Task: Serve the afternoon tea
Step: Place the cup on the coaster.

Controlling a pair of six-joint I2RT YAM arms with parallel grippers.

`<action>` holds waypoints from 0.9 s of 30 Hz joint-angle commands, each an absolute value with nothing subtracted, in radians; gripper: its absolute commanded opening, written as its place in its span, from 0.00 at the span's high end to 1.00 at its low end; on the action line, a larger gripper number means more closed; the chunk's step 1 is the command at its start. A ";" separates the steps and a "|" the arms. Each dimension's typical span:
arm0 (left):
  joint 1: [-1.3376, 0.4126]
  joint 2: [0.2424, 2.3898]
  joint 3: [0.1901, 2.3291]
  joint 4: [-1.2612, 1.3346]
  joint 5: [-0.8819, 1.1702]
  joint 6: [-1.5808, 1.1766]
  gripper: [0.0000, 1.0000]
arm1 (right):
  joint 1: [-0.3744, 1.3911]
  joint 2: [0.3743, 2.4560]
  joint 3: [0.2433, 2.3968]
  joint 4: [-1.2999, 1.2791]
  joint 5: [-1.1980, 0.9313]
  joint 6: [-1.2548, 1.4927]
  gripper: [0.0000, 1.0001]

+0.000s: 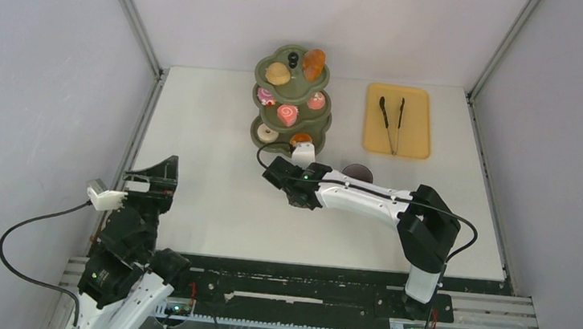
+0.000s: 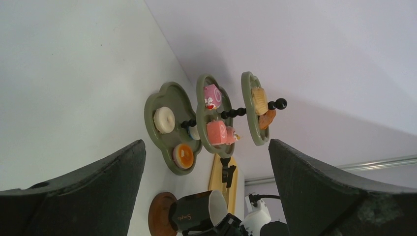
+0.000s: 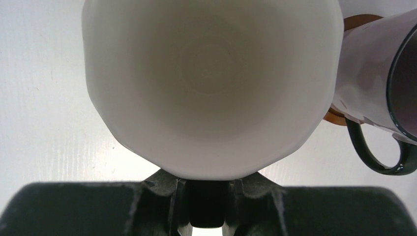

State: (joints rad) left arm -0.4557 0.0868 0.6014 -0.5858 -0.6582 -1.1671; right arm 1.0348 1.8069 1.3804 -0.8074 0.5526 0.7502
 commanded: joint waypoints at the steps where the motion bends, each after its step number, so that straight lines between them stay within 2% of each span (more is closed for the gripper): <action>1: -0.452 0.097 0.591 -0.549 -0.647 -1.137 0.00 | 1.023 1.747 1.376 -0.723 0.570 0.772 1.00; 27: -0.452 0.095 0.569 -0.551 -0.643 -1.148 0.00 | 0.993 1.777 1.324 -0.653 0.522 0.772 1.00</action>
